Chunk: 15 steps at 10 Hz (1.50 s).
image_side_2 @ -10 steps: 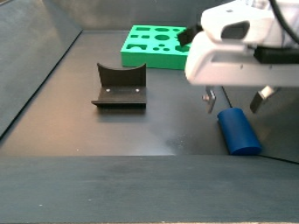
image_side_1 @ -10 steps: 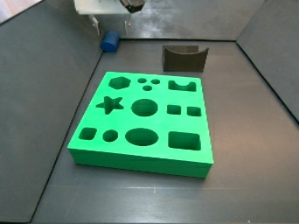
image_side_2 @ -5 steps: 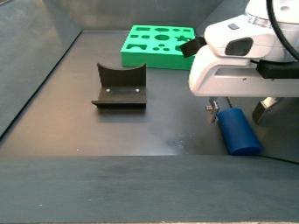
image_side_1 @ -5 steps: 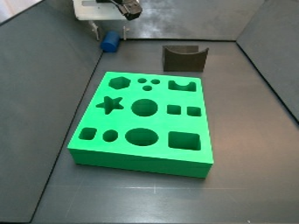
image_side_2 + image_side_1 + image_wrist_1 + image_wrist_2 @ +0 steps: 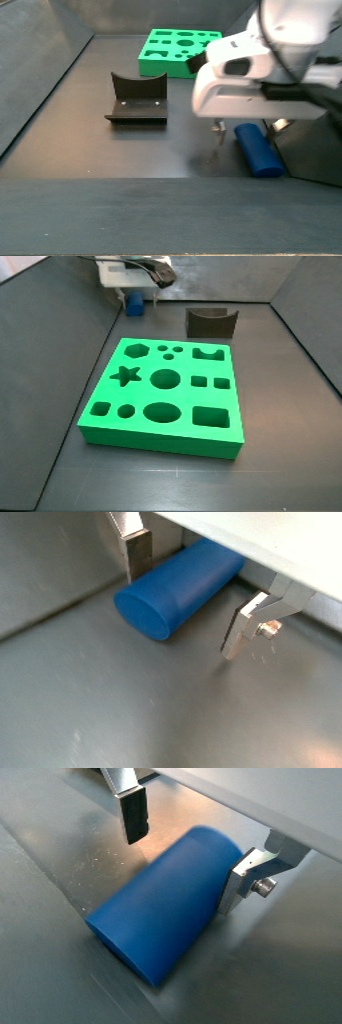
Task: Pick up the oval object. Move up. Place the oval object on the fixture. Regrasp the oval object. Move to above the board. Insert the oval object.
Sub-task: Pick up the oval object, then move up.
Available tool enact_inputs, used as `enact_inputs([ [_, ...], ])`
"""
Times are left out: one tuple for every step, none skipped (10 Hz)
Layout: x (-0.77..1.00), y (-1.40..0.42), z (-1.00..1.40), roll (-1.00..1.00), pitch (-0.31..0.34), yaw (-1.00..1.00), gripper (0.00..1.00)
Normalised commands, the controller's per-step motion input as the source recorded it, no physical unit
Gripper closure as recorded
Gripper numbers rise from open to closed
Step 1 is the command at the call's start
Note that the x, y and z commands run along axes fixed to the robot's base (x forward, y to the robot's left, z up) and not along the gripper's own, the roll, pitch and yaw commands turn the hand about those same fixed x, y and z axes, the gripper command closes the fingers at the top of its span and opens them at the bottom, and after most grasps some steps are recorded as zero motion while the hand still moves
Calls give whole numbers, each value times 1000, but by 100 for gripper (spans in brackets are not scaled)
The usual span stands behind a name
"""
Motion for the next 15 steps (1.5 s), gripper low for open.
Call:
enact_inputs([
  [157,69,-974,-44,0,0,0],
  [-37,211,-477,-117,-17,0,0],
  [0,0,0,0,0,0,0],
  [0,0,0,0,0,0,100],
  [0,0,0,0,0,0,100],
  [0,0,0,0,0,0,100],
  [0,0,0,0,0,0,100],
  [0,0,0,0,0,0,100],
  [0,0,0,0,0,0,100],
  [0,0,0,0,0,0,100],
  [0,0,0,0,0,0,100],
  [0,0,0,0,0,0,100],
  [0,0,0,0,0,0,100],
  [0,0,0,0,0,0,100],
  [0,0,833,0,0,0,100],
])
